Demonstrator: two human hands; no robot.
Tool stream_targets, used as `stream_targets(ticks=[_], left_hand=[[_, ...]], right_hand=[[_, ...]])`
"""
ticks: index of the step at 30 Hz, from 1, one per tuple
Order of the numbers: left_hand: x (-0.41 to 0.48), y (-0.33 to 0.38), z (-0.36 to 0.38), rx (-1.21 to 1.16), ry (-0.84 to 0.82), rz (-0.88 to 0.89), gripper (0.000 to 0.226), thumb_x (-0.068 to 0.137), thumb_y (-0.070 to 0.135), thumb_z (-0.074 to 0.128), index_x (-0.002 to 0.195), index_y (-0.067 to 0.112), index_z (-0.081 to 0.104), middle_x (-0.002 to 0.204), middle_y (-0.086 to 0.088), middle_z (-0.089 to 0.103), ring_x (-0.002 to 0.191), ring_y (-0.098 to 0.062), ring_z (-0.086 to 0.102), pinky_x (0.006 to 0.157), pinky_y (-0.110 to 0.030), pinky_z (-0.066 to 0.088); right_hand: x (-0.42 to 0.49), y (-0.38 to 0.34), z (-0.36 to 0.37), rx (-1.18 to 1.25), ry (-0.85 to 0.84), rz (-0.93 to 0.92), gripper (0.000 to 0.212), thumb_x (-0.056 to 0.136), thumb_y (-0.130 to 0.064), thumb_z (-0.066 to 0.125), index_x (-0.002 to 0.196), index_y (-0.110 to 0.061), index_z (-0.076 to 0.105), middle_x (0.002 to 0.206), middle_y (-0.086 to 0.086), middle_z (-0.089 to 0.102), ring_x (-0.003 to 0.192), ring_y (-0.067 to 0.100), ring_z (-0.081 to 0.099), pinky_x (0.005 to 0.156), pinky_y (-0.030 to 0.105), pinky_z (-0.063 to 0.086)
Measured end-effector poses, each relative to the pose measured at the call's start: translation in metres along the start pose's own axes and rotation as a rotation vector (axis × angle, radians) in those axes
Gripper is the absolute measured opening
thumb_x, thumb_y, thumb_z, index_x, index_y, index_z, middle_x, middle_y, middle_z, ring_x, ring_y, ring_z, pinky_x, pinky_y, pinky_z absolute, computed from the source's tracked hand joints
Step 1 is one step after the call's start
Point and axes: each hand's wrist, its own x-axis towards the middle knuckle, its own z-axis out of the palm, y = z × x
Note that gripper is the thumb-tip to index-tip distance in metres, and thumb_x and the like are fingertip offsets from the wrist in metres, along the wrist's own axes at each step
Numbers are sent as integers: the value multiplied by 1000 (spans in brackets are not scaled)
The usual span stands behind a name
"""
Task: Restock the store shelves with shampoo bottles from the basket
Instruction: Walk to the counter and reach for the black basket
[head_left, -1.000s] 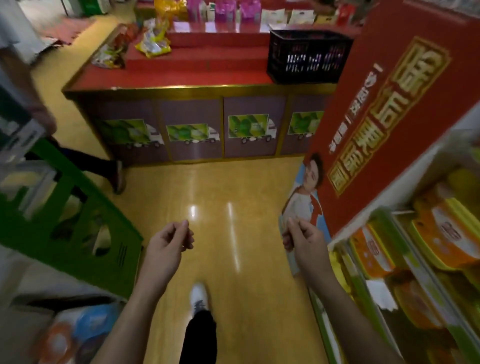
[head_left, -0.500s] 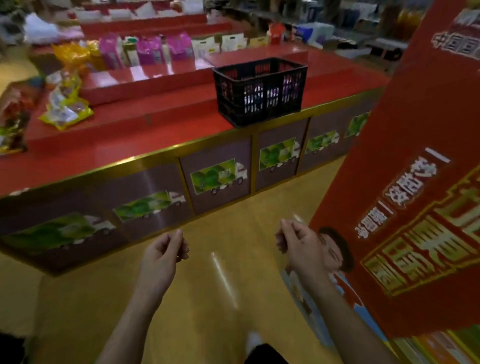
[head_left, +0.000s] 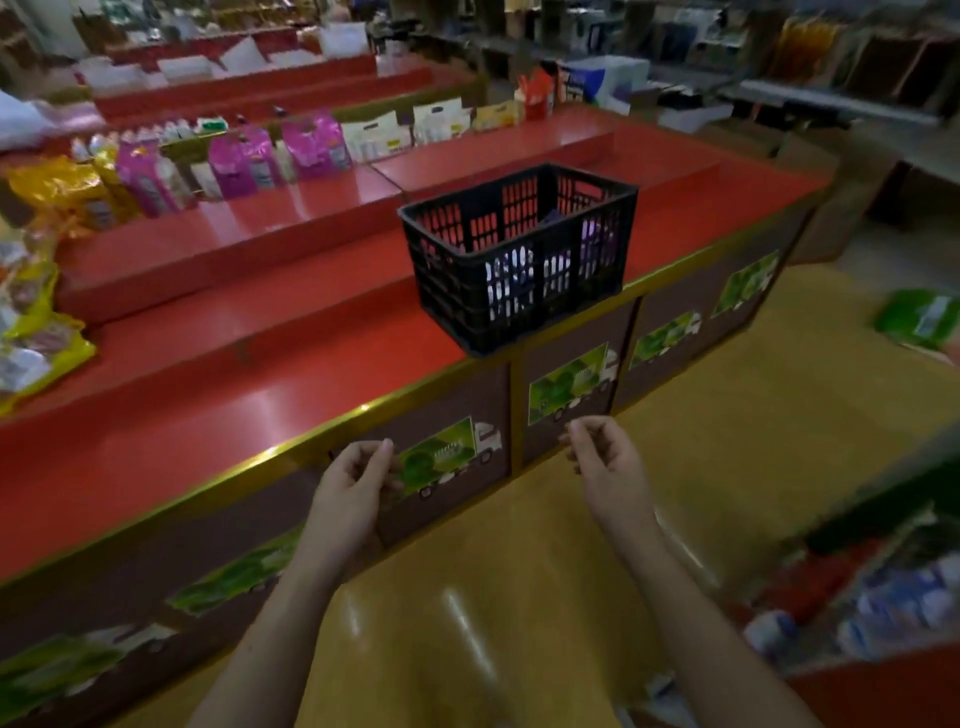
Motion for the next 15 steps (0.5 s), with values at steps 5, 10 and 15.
stream_targets(ticks=[5,10,15], left_hand=[[137,35,27,-36,-60,7,34,95,57,52,116,31,58,110,6,68,101,-13,67,82,-31,52],[272,56,49,-164,-78,-14,29,99,44,53,115,20,58,112,-3,66,107,-20,64,96,-38,50],[381,78,75,-209,-97,-53,41,100,39,55,129,10,53,123,-7,60,114,-23,59,101,-38,45]], right_hand=[[125,-14,19,-93,6,-19,26,100,-38,55,122,-25,53,116,-5,59,105,7,60,78,16,51],[244,-13,39,-358,-22,-39,53,98,-53,51,142,-26,44,134,-6,51,122,13,51,101,37,49],[349,-24,44,-599,24,-53,64,96,-61,48,148,-24,40,144,-2,46,131,22,45,107,45,44]])
